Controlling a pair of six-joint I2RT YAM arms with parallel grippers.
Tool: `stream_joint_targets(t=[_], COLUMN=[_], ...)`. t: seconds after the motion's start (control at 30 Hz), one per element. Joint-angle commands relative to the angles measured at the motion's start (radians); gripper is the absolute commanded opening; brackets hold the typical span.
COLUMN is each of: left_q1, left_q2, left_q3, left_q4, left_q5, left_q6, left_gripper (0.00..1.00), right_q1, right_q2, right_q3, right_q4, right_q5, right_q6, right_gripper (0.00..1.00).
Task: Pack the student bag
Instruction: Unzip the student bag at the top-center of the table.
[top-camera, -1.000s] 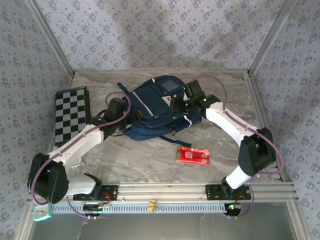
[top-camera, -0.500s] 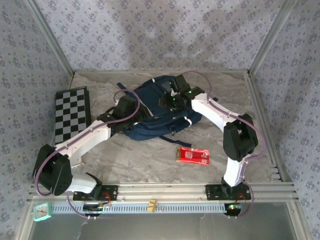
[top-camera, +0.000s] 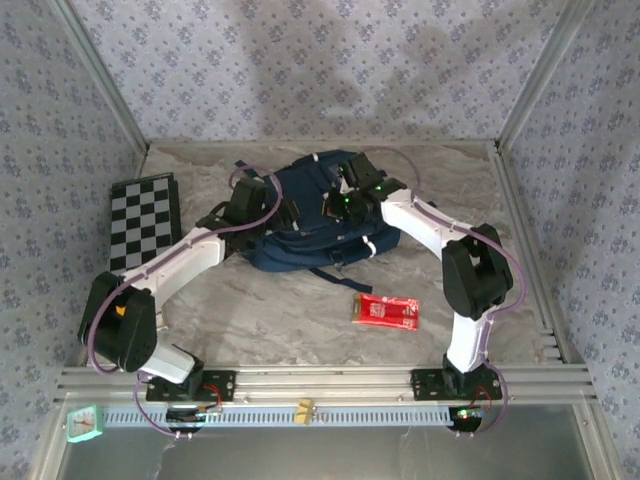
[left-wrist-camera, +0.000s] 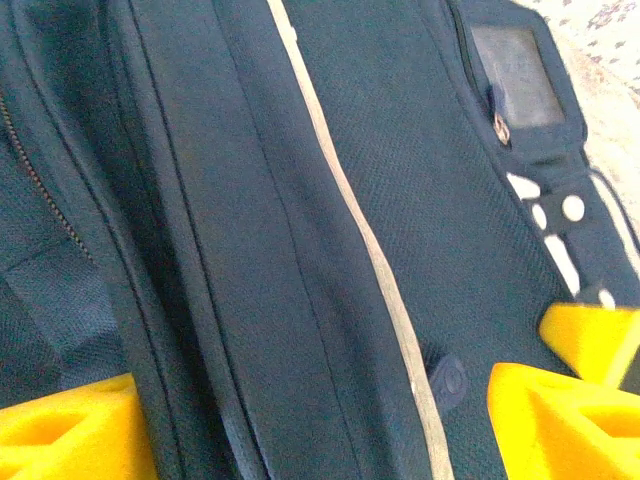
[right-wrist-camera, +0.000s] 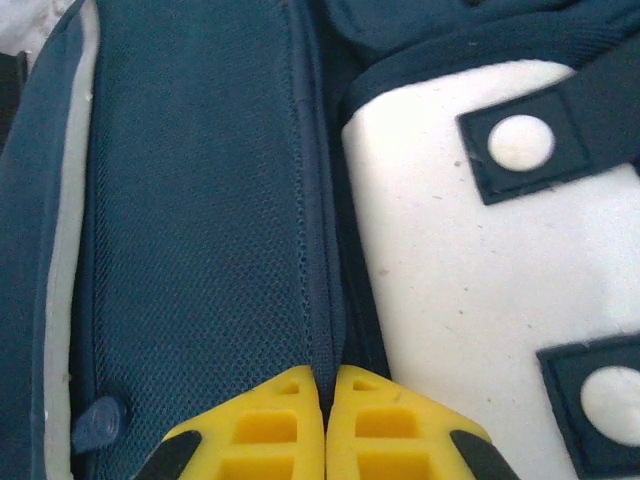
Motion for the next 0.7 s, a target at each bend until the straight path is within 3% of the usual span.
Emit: stream_joint_targets(t=[0.0, 0.13, 0.23, 0.3, 0.5, 0.67], left_q1=[0.024, 0.031, 0.017, -0.031, -0.21, -0.287], left_q2=[0.029, 0.004, -0.05, -0.082, -0.093, -0.075], left_q3=[0.072, 0.099, 0.099, 0.093, 0.112, 0.109], left_q4=[0.126, 0.054, -0.052, -0.103, -0.248, -0.213], left_q5=[0.062, 0.025, -0.048, -0.108, -0.336, -0.338], left_q6=[0.131, 0.223, 0.203, 0.199, 0.132, 0.114], left_gripper=[0.82, 0.88, 0.96, 1.0, 1.0, 1.0], right_q1=[-0.014, -0.023, -0.023, -0.021, -0.017, -0.017], right_q2=[-0.072, -0.132, -0.175, -0.19, -0.236, -0.269], right_q3=[-0.051, -0.09, -0.151, -0.175, -0.226, -0.261], right_q4=[0.081, 0.153, 0.264, 0.309, 0.386, 0.444], right_q5=[-0.084, -0.059, -0.049, -0.044, -0.005, -0.004], right_q6=[0.075, 0.159, 0.243, 0.291, 0.371, 0.424], right_gripper=[0.0, 0.0, 0.0, 0.0, 0.0, 0.0])
